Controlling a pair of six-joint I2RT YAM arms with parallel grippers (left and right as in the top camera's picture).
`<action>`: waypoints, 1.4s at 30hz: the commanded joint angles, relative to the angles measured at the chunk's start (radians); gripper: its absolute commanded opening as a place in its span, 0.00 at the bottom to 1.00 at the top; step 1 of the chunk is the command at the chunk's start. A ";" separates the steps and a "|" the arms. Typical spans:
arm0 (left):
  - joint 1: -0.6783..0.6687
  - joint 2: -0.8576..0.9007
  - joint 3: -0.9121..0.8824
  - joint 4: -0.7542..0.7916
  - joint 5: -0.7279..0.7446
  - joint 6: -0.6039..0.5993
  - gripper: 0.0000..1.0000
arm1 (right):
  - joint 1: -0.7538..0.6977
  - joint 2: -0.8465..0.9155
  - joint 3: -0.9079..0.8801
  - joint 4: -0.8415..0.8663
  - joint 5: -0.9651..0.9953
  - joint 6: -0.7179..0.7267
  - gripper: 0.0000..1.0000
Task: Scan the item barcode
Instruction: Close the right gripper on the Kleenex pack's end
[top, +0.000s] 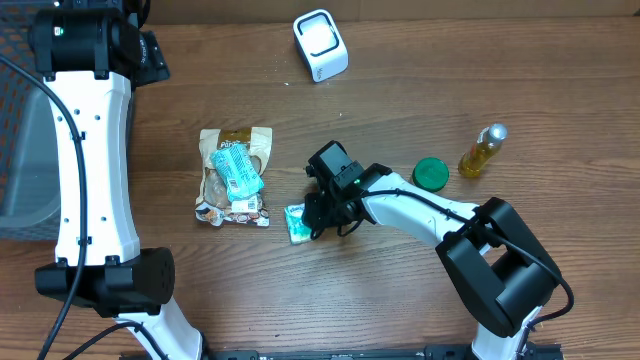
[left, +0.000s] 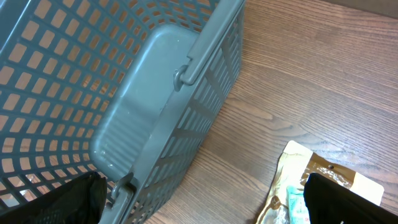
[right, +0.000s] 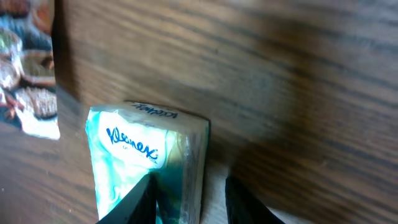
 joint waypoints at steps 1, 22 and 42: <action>-0.001 -0.006 0.019 0.002 0.004 0.018 1.00 | 0.002 0.009 -0.033 0.013 0.180 0.052 0.33; -0.001 -0.006 0.019 0.002 0.004 0.018 0.99 | 0.002 -0.074 0.027 0.003 0.130 0.057 0.45; -0.001 -0.006 0.019 0.002 0.004 0.018 0.99 | 0.005 -0.071 -0.071 0.095 0.068 0.055 0.38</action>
